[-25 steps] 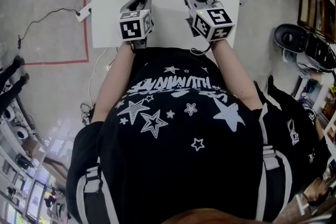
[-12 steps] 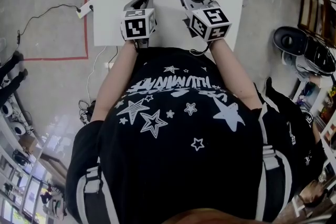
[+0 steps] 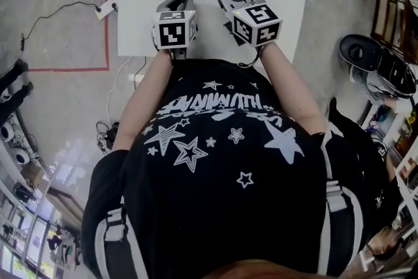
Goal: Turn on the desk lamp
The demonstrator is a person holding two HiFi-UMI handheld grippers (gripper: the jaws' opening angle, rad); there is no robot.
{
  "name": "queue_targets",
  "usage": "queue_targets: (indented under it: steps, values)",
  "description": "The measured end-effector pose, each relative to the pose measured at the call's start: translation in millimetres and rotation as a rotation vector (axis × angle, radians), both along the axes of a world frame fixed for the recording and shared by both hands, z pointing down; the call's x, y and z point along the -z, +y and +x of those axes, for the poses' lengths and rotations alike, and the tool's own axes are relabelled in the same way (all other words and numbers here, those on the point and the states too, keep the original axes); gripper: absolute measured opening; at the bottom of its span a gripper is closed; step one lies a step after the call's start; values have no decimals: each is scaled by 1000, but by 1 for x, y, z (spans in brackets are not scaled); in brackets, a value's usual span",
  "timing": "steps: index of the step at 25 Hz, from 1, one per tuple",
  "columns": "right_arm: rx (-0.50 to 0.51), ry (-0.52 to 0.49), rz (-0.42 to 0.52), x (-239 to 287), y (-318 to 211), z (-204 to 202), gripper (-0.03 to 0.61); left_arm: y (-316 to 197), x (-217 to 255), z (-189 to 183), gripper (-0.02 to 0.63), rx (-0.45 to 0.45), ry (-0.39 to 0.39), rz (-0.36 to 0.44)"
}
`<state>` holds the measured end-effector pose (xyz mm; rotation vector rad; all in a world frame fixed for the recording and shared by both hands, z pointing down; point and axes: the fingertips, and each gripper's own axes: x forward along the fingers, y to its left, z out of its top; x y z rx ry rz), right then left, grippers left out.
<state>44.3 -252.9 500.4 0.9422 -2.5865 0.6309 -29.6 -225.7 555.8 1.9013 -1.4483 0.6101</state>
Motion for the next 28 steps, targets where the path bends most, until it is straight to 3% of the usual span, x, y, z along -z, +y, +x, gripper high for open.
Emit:
queue_targets:
  steps: [6, 9, 18, 28]
  values:
    - [235, 102, -98, -30, 16, -36, 5, 0, 2, -1, 78, 0, 3, -3]
    - [301, 134, -149, -43, 18, -48, 5, 0, -1, -4, 78, -1, 10, -6]
    - [386, 200, -209, -61, 18, -55, 5, 0, 1, 0, 78, 2, 29, -13]
    - [394, 228, -239, -71, 20, -65, 5, 1, 1, -4, 75, 1, 51, -8]
